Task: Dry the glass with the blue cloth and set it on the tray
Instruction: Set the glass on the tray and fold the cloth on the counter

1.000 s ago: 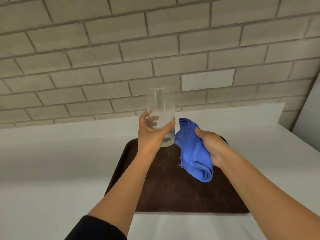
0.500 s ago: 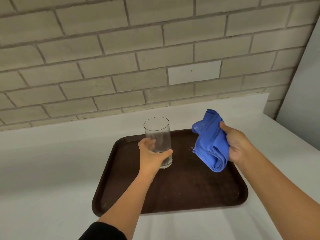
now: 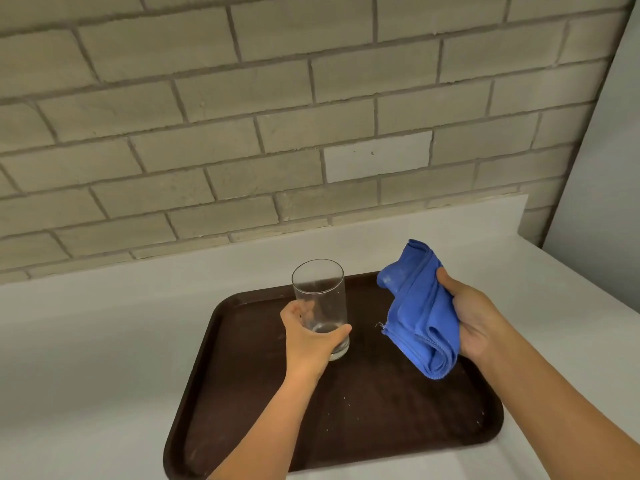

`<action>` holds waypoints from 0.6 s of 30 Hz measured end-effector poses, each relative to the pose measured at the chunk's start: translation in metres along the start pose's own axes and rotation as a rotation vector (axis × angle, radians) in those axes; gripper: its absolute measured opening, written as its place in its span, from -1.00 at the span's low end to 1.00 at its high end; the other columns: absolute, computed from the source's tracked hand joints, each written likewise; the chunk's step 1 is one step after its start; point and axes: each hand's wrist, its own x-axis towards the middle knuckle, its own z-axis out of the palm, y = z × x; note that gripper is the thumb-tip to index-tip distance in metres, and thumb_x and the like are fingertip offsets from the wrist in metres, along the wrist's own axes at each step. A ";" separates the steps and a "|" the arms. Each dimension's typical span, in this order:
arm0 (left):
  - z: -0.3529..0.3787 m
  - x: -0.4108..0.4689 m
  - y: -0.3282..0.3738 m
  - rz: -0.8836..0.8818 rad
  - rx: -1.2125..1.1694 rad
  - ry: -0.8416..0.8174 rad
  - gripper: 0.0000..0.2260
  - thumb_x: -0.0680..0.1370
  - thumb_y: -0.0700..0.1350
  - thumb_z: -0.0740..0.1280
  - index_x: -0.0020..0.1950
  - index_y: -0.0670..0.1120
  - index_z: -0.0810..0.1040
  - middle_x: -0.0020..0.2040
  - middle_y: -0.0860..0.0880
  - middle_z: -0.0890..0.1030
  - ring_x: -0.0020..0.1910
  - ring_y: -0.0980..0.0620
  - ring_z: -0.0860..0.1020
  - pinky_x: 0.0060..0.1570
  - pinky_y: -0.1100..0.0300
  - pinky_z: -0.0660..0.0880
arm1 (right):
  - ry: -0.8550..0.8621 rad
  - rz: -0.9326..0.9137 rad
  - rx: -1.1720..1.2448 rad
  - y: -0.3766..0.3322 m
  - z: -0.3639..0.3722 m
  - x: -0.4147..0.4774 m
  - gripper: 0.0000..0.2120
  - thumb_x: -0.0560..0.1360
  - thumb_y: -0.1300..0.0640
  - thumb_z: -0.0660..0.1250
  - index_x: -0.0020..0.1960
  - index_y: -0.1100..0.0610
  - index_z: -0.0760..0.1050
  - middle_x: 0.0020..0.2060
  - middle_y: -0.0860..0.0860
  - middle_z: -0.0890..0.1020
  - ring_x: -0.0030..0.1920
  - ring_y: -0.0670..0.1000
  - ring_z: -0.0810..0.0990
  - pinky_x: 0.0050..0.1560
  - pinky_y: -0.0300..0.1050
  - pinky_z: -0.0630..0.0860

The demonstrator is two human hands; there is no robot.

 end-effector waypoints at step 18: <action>0.062 -0.042 0.173 -0.010 -0.029 -0.353 -0.58 0.36 0.07 0.44 0.14 -0.06 0.48 -0.12 0.07 0.58 -0.21 0.22 0.55 -0.30 0.38 0.43 | -0.109 -0.933 -0.829 0.023 0.027 -0.039 -0.73 0.57 0.16 0.07 0.10 -0.16 0.40 -0.02 -0.14 0.56 0.04 -0.15 0.55 0.06 -0.30 0.48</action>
